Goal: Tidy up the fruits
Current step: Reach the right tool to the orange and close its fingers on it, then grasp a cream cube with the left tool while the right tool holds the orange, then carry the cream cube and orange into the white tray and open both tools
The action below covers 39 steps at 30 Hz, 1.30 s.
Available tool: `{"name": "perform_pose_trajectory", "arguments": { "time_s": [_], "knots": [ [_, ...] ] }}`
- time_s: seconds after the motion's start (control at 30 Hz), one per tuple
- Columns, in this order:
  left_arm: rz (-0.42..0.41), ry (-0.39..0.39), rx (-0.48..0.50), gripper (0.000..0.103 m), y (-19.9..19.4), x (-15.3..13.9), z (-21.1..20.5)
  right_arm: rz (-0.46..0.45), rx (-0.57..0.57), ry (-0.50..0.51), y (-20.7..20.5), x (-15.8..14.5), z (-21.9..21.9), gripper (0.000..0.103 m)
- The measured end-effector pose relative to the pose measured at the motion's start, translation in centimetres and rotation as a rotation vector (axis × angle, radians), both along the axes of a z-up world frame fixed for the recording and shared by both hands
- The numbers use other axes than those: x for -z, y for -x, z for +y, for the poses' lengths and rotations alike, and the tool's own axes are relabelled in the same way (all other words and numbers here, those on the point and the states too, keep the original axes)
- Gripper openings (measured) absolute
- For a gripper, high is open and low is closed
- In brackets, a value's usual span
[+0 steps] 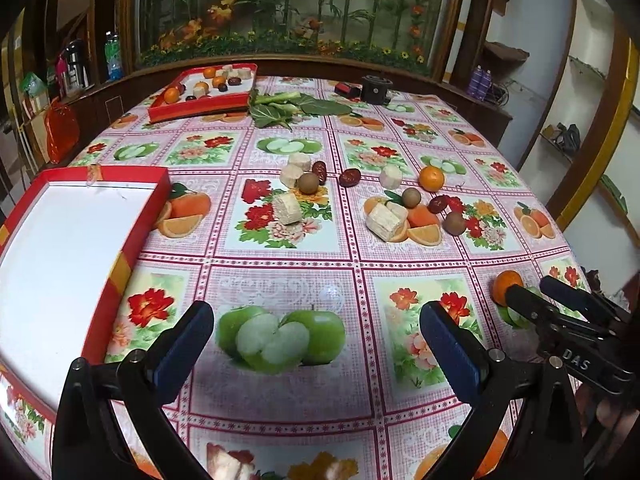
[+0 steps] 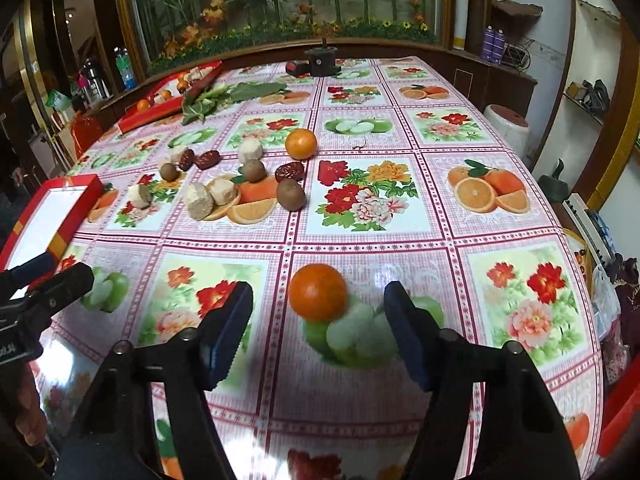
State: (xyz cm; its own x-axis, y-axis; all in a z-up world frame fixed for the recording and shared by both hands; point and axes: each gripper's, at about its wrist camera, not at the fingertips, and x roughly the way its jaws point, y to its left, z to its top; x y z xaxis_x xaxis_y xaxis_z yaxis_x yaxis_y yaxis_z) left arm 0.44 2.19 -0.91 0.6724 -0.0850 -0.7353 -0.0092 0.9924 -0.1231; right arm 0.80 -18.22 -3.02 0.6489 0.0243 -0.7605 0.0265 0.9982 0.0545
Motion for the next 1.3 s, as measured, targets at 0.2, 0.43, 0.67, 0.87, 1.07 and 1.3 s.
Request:
{"name": "perform_pose_trajectory", "arguments": {
  "time_s": [0.2,0.43,0.67,0.87,1.07,1.3],
  "knots": [
    [0.007,-0.033,0.056,0.102,-3.0,0.3,-2.0,0.038,-0.023,0.025,-1.3,1.0,0.3,0.034],
    [0.060,-0.066,0.167,0.082,-7.3,2.0,-5.0,0.018,-0.034,-0.049,-0.3,1.0,-0.9,0.034],
    [0.085,-0.112,0.149,0.055,-9.9,3.4,-4.9,-0.005,-0.059,-0.113,0.0,0.7,-1.4,0.034],
    [0.062,-0.120,0.158,0.025,-9.9,3.2,-4.8,-0.013,-0.079,-0.119,0.1,0.6,-1.0,0.034],
    [0.024,-0.061,0.137,0.025,-7.7,1.9,-2.8,-0.020,-0.092,-0.110,1.2,0.0,0.0,0.034],
    [-0.044,0.007,0.039,0.025,-1.3,-1.0,2.6,-0.052,-0.136,-0.105,2.6,-1.8,2.8,0.034]
  ]
}}
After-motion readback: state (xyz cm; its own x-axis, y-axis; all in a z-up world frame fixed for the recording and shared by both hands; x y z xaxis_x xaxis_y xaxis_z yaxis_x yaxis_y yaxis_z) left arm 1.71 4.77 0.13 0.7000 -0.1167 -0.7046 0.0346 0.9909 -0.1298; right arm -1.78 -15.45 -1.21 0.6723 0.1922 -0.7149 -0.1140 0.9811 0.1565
